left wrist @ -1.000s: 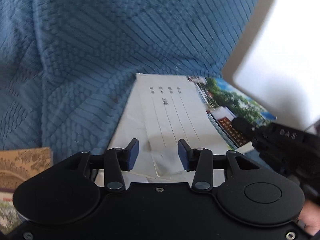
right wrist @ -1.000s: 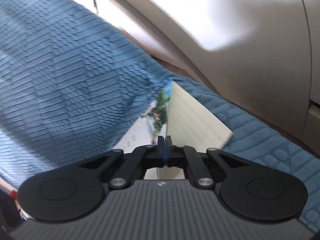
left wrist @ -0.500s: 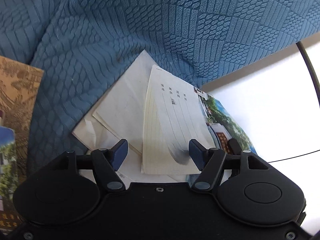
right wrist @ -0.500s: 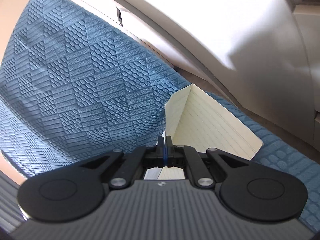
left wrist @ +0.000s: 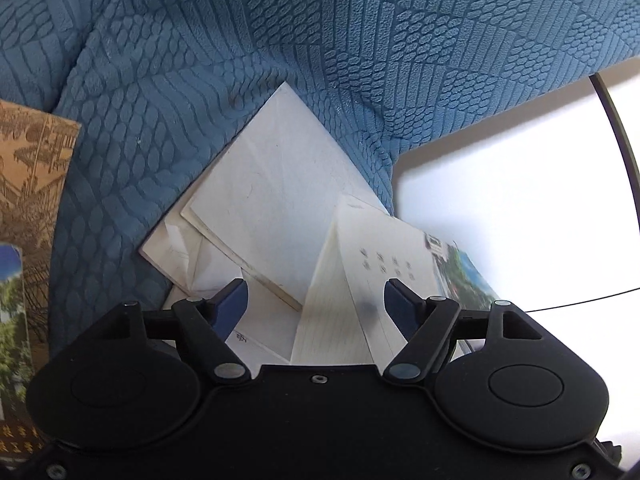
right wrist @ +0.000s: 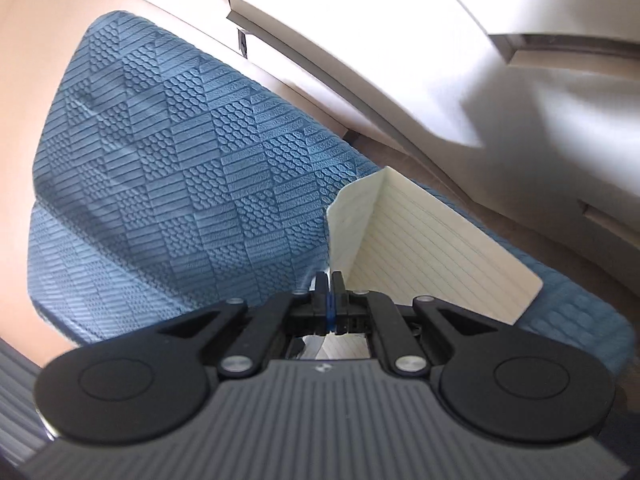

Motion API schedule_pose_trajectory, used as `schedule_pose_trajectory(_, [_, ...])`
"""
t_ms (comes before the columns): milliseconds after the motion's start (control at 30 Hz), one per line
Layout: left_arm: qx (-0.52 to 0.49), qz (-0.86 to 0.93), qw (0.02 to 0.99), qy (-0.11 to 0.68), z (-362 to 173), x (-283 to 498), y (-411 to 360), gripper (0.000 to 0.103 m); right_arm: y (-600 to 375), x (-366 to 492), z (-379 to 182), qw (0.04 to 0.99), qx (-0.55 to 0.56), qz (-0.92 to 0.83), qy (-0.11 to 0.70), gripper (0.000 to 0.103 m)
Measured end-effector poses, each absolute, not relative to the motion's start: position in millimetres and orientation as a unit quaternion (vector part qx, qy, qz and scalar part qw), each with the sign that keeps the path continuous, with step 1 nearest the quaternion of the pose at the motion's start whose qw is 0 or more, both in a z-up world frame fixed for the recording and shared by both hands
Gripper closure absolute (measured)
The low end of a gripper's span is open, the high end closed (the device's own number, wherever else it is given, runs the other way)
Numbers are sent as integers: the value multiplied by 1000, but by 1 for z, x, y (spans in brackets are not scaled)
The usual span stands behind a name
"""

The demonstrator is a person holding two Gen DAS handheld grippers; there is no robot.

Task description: Organize objects

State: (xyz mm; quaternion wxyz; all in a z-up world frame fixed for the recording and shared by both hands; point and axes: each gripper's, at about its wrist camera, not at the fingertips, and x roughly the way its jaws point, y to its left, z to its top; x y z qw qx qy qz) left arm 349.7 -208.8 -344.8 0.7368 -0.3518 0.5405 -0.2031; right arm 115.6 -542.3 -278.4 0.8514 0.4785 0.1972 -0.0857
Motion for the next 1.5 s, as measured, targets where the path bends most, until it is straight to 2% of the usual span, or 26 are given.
schedule_pose_trajectory(367, [-318, -280, 741, 521, -335, 372, -234, 28, -548, 82, -257, 863, 435, -92, 238, 100])
schedule_pose_trajectory(633, [-244, -357, 744, 509, -319, 381, -273, 30, -547, 62, -252, 861, 430, -102, 251, 100])
schedule_pose_trajectory(733, [-202, -370, 744, 518, -315, 376, -286, 39, -549, 60, -256, 855, 437, -110, 255, 100])
schedule_pose_trajectory(833, [-185, -358, 750, 524, -312, 371, -290, 65, -551, 59, -261, 850, 444, -115, 259, 100])
schedule_pose_trajectory(867, [-187, -353, 749, 528, -312, 370, -289, 80, -551, 59, -262, 849, 444, -117, 260, 100])
schedule_pose_trajectory(1000, [-197, -340, 759, 519, -298, 362, -276, 92, -549, 61, -256, 852, 439, -115, 260, 100])
schedule_pose_trajectory(1200, [-225, -329, 774, 493, -253, 345, -257, 98, -546, 62, -232, 860, 428, -111, 255, 100])
schedule_pose_trajectory(1500, [-247, -311, 795, 458, -190, 300, -215, 101, -530, 53, -186, 879, 405, -100, 229, 100])
